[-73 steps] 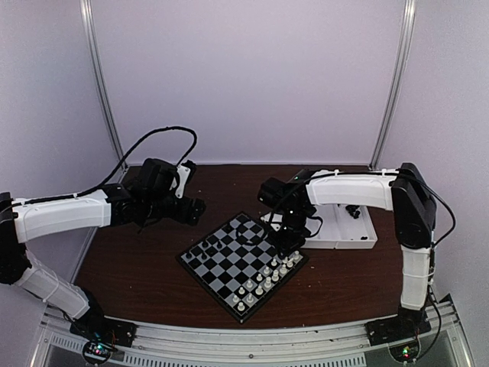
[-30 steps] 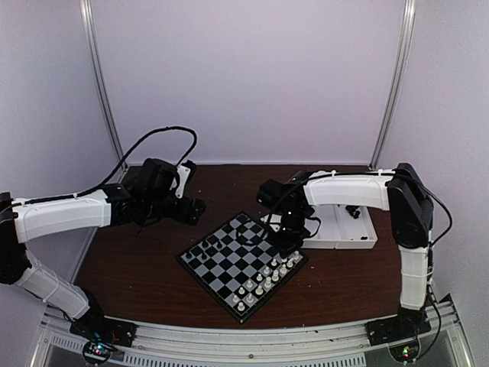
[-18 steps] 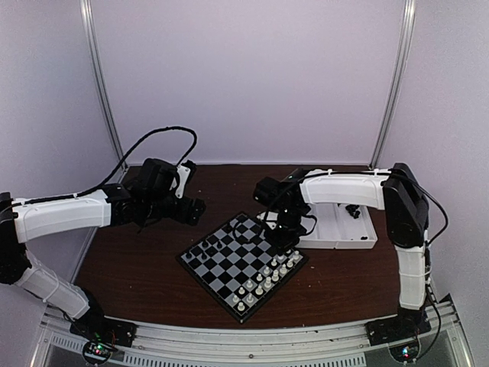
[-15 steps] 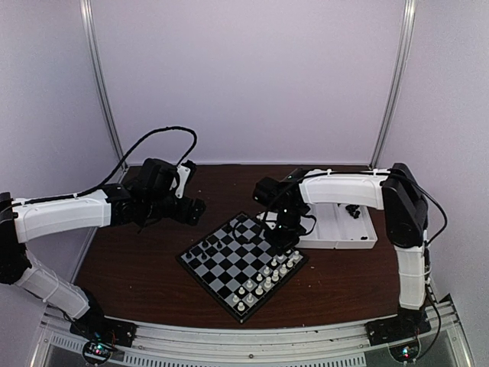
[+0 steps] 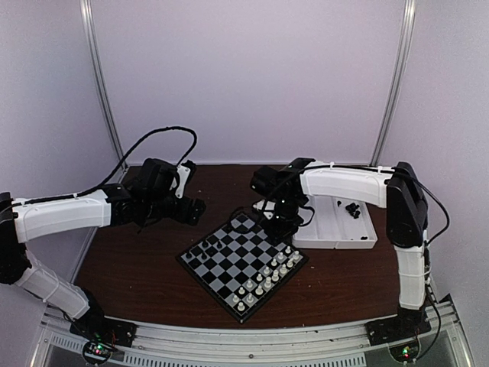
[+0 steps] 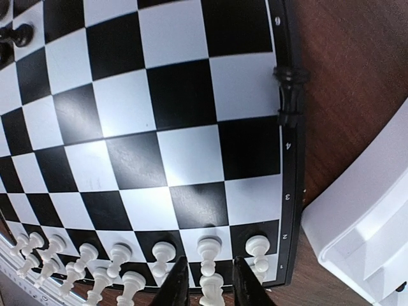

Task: Set up the chess pieces on the board
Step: Adjust the chess piece on the chessboard, then pick up the chess piece from the chessboard.

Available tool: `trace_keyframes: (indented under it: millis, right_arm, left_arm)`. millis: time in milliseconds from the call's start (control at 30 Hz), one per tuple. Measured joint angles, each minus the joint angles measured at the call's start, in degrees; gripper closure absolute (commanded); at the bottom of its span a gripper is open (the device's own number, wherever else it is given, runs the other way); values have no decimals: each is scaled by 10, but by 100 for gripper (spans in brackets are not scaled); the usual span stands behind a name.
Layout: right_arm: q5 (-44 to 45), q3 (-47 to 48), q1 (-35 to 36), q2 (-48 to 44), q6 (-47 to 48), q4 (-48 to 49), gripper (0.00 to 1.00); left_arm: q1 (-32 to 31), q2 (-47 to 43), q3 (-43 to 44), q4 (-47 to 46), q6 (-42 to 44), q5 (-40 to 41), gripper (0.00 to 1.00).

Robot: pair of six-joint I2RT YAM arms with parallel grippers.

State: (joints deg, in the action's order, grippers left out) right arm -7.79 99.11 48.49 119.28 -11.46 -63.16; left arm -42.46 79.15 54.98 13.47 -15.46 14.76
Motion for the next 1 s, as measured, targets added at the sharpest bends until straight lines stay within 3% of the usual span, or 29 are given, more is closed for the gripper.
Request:
trace_keyframes:
  millis: [367,700,1000]
  right_arm:
    - [21,59,-25,11,21,27,62]
    - [22,5,-52,36,35,145,64]
    - [20,-13,-53,40,45,190,67]
  left_arm:
    - [0,0,0,0,0,0,6]
    - [0,0,4,2,3,6,6]
    - [0,-1,7,3,6,9,6]
